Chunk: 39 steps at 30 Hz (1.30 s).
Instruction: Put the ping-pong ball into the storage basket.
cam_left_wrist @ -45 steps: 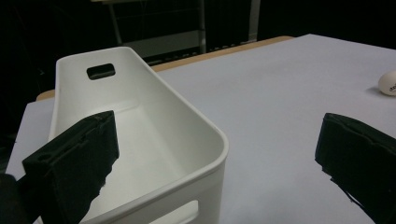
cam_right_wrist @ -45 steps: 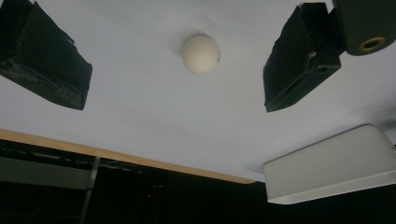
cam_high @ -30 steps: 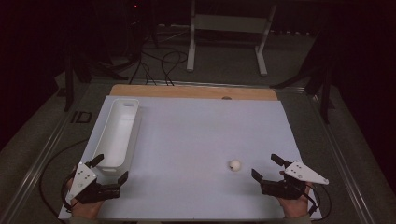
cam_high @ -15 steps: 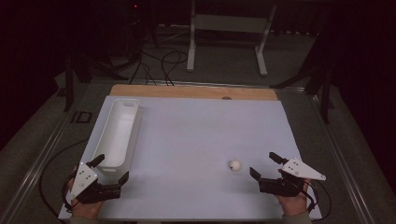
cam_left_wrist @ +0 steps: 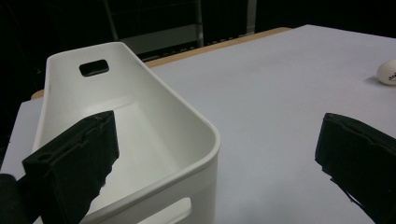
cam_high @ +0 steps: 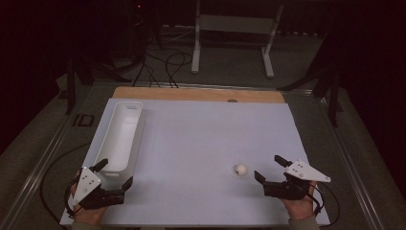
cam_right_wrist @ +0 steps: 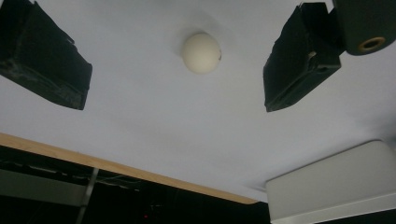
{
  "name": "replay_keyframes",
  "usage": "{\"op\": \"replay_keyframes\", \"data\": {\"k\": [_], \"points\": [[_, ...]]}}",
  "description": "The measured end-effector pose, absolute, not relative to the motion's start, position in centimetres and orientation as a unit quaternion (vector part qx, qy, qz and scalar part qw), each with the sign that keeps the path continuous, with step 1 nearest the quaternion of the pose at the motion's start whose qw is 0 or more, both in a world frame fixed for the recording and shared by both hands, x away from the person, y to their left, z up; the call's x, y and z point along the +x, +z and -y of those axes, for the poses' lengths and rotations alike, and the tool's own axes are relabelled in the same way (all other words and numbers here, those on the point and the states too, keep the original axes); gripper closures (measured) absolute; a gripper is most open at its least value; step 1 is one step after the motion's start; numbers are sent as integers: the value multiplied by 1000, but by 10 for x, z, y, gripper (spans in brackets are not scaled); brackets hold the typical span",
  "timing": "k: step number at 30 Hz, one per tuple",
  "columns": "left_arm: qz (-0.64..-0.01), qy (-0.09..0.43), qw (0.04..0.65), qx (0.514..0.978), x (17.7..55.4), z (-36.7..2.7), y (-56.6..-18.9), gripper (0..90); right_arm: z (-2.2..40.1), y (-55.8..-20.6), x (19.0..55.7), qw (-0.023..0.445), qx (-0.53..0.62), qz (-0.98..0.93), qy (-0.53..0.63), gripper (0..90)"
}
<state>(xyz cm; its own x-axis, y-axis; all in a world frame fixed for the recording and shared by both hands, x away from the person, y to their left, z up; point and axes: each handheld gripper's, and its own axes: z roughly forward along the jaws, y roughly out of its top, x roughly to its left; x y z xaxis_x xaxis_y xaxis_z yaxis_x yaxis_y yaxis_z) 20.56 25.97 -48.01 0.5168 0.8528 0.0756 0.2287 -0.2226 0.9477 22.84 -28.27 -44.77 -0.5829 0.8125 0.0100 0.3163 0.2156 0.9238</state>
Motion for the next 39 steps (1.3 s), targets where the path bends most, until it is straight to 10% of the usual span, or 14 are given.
{"op": "replay_keyframes", "data": {"k": [39], "points": [[-377, 312, 496, 717, 206, -260, -480, 0, 268, -437, 242, 235, 382, -766, 461, 77]]}}
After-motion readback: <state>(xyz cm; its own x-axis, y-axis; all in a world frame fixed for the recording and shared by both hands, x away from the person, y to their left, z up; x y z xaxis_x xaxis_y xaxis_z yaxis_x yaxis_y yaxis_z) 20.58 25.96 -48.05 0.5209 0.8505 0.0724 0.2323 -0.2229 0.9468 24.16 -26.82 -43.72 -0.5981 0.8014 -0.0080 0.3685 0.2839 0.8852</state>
